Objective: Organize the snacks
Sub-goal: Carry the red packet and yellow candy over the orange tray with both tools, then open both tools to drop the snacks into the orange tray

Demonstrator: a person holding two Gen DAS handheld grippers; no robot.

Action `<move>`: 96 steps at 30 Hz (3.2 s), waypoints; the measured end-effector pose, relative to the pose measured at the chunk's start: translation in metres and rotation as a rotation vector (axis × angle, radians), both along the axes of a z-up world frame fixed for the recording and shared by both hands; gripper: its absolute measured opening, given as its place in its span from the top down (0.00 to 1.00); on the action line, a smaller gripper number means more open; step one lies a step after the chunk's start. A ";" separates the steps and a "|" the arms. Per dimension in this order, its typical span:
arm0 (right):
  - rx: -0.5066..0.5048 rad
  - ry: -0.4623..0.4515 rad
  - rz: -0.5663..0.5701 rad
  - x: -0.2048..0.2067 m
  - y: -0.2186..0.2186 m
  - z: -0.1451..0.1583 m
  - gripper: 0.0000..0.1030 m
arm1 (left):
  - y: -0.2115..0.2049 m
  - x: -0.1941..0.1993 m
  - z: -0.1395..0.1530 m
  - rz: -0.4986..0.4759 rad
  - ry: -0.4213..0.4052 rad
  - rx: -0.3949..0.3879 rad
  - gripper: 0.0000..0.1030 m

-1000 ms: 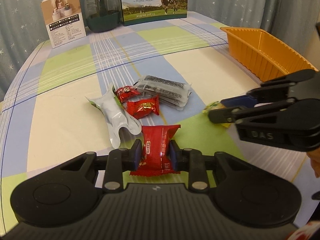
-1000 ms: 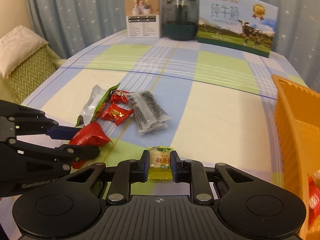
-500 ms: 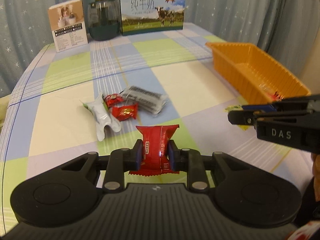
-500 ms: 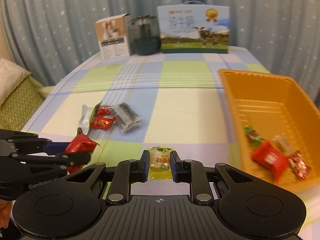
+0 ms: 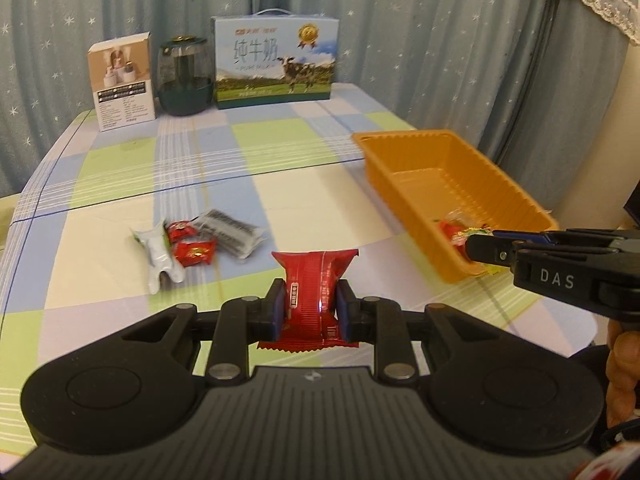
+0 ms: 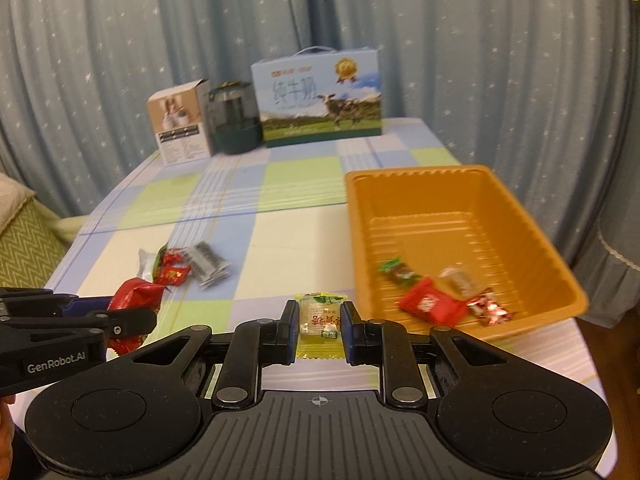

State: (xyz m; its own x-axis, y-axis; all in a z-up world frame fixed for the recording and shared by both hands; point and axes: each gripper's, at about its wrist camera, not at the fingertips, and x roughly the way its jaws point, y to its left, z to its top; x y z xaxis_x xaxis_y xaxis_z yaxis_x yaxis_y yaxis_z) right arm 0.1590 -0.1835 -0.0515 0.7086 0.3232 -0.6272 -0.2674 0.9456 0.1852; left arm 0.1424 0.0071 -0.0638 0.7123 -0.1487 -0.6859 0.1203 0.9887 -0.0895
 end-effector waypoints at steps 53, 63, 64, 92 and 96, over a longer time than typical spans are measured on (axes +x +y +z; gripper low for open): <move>-0.002 0.015 -0.218 0.030 -0.116 -0.002 0.78 | -0.126 0.066 0.004 -0.205 0.002 -0.066 0.78; -0.003 0.018 -0.234 0.058 -0.125 -0.009 0.79 | -0.140 0.098 -0.011 -0.218 0.026 -0.075 0.78; -0.005 0.018 -0.235 0.061 -0.126 -0.009 0.79 | -0.141 0.101 -0.014 -0.217 0.032 -0.074 0.78; 0.023 0.034 -0.221 0.081 -0.124 -0.014 0.78 | -0.085 0.097 -0.018 -0.072 0.035 -0.128 0.68; 0.038 0.034 -0.210 0.085 -0.119 -0.013 0.78 | -0.078 0.090 -0.016 -0.060 0.034 -0.136 0.68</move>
